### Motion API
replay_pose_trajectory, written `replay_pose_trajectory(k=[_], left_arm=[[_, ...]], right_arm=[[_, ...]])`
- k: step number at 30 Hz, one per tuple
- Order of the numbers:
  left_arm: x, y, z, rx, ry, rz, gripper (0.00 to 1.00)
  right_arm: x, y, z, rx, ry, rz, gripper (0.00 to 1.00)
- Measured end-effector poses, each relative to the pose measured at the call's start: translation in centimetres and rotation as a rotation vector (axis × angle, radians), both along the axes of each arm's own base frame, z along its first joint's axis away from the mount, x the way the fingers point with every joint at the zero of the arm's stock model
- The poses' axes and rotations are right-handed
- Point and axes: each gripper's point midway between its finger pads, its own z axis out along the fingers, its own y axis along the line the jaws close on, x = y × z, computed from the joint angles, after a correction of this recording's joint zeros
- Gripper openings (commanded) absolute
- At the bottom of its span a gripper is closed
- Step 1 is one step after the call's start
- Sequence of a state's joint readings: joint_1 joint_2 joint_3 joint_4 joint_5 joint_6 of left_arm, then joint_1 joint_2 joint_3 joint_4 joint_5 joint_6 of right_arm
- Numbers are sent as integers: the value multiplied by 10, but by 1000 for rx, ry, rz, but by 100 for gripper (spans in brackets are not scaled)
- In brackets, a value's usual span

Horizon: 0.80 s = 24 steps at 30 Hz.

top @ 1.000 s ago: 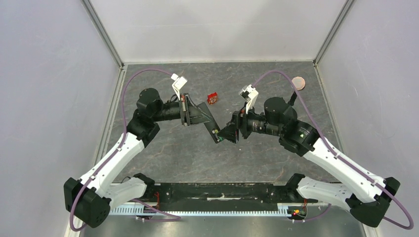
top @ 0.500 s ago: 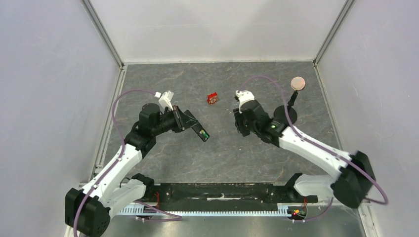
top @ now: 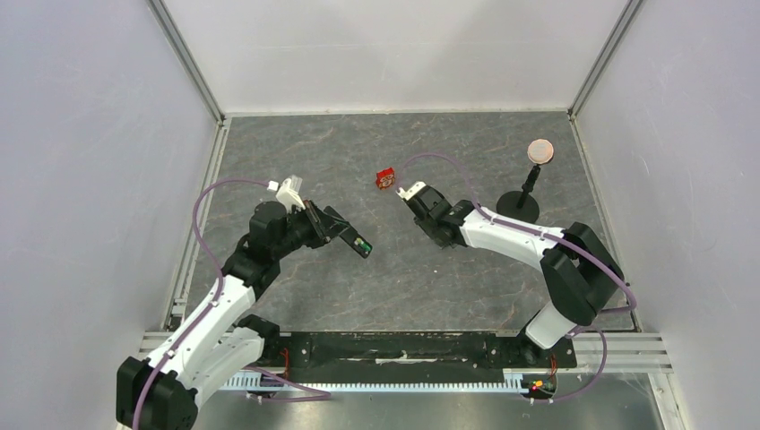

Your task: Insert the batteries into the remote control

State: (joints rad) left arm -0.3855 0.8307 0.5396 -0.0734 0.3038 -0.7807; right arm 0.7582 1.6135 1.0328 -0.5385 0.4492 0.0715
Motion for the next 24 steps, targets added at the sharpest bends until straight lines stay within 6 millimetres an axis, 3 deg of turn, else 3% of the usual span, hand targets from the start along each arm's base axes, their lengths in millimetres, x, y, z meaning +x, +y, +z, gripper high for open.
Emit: replay_pose_trajectory(k=[4, 9, 13, 19, 24], left_arm=[[3, 3, -2, 3, 3, 16, 2], [8, 8, -8, 11, 25, 36, 2], [13, 11, -8, 9, 39, 42, 2], [21, 14, 3, -4, 28, 48, 2], [29, 19, 11, 7, 23, 58, 2]], right_arm=[[1, -5, -2, -62, 11, 94, 40], [-15, -15, -24, -116, 81, 237, 48], [-17, -14, -29, -116, 108, 320, 50], [-8, -4, -30, -91, 100, 437, 48], [0, -1, -40, -92, 108, 486, 40]])
